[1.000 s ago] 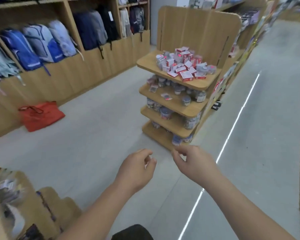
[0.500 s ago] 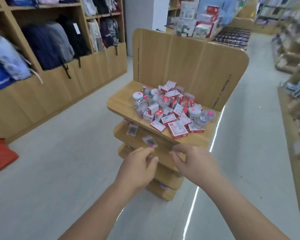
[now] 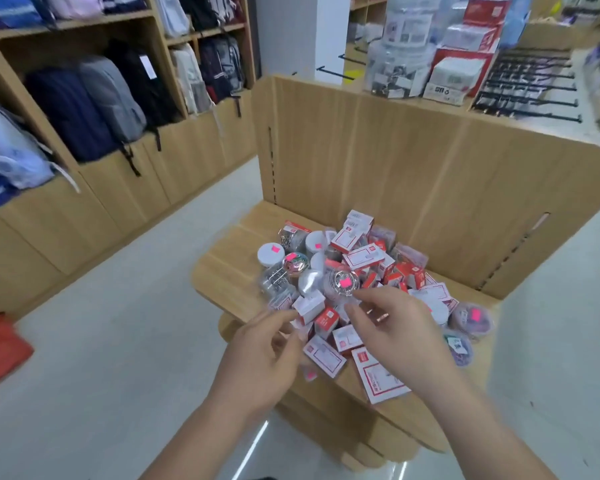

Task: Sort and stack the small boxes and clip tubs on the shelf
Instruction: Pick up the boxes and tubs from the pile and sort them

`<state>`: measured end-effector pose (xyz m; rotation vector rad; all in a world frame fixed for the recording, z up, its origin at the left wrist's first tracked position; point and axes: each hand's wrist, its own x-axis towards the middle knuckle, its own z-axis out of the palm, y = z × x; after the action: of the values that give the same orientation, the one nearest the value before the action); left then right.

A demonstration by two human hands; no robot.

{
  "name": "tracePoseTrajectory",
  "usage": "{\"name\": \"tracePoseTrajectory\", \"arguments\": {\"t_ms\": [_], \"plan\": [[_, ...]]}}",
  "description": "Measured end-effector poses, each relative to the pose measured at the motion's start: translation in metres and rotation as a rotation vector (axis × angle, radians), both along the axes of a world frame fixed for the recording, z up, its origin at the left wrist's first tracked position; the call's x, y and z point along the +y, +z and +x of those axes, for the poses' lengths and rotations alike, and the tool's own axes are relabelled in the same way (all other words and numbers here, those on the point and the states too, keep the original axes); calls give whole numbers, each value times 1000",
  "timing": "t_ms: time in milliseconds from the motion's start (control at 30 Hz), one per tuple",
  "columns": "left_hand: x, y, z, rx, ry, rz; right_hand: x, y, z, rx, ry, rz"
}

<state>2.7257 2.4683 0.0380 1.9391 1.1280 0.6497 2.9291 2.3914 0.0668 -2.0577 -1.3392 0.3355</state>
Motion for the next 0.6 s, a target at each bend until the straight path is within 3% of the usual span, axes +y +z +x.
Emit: {"name": "tracePoseTrajectory", "arguments": {"t_ms": [133, 267, 367, 500, 600], "plan": [[49, 1, 21, 5, -32, 42, 16, -14, 11, 84, -60, 2], [84, 5, 73, 77, -332, 276, 27, -16, 16, 119, -155, 18], [100, 0, 103, 176, -537, 395, 15, -11, 13, 106, -349, 67], [112, -11, 118, 216, -648, 453, -18, -15, 8, 74, -688, 65], [117, -10, 127, 293, -727, 459, -33, -26, 8, 52, -817, -18]]}}
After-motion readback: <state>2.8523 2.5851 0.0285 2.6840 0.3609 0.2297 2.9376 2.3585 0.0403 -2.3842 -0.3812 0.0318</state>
